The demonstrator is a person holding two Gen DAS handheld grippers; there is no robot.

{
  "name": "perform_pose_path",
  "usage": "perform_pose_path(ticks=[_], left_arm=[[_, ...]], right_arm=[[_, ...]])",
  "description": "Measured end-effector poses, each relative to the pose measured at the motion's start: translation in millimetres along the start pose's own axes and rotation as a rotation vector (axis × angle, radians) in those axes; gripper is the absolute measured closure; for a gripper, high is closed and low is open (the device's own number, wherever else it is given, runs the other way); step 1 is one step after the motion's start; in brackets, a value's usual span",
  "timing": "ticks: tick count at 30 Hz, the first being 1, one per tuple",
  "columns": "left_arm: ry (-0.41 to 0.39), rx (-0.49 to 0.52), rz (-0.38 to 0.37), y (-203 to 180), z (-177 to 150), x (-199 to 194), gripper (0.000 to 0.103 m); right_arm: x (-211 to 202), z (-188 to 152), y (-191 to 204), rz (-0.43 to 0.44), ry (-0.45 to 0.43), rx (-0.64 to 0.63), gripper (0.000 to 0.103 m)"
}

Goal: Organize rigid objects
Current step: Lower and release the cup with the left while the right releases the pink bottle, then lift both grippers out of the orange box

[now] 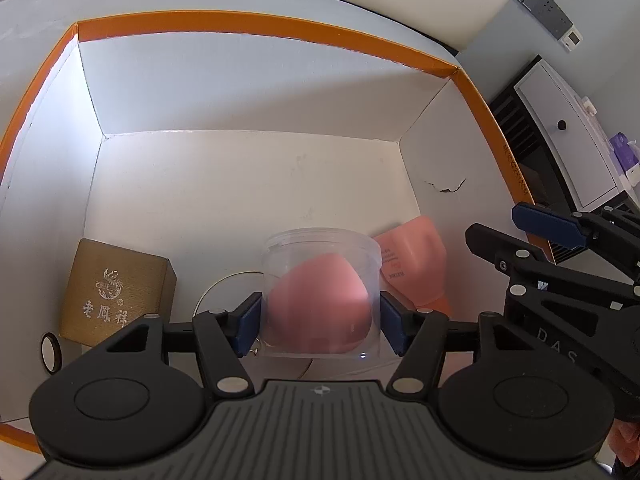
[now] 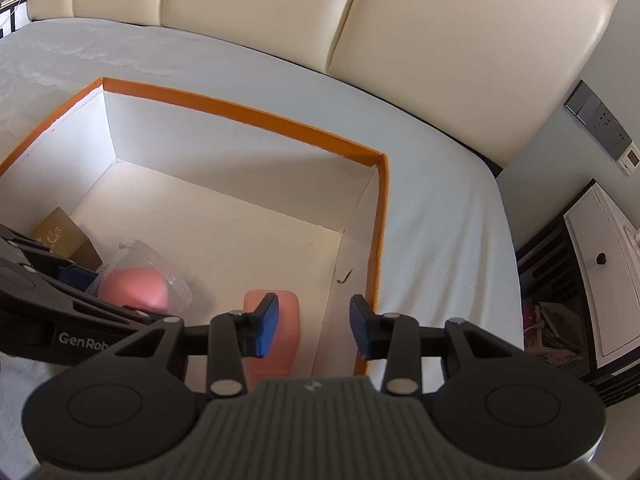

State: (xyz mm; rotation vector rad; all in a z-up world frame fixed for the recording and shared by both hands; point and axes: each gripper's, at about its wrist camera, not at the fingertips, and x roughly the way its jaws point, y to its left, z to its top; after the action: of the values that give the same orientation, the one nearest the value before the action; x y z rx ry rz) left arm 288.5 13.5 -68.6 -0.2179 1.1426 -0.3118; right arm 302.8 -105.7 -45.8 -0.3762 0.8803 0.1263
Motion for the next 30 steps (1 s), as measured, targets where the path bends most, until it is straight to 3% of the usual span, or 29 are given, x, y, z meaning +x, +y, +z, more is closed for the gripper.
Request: perform_pose_path(ticks=[1,13,20,23,24,25,30], left_arm=[[-0.002,0.002,-0.001,-0.1,0.0,-0.1,0.025],[-0.055,0.058,0.007,-3.2,-7.8,-7.6,0.012],[-0.032,-0.031,-0.051,8.0,-10.0,-10.9,0.008],[-0.074,-0.071,-0.102,12.8,-12.0,-19.7,0.008],[-0.086,-0.079,-0.119,14.8,-12.8,-23.7,0.008],[-0.098,-0.085,-0.14,16.7,-13.6,-28.4,0.008],[-0.139,-0.082,-0.164,18.2,-17.2,-48.5,0.009]], right_arm=[[0.1,0.2,-0.3,0.001,-0.001,0.004,0.063],[-9.7,-2.6,-3.8,0.008,-0.037,0.049,0.062],[-17.0,-3.1,-9.4,0.025,-0.04,0.113,0.062],[-24.8,-2.8,-12.4,0.018,-0.058,0.142,0.055],[-28.0,-2.9,-13.8,-0.003,-0.072,0.149,0.044],[-31.5,-3.8,-15.4,-0.014,-0.086,0.158,0.041],[-47.3,-15.9,-23.4,0.008,-0.117,0.23,0.041]])
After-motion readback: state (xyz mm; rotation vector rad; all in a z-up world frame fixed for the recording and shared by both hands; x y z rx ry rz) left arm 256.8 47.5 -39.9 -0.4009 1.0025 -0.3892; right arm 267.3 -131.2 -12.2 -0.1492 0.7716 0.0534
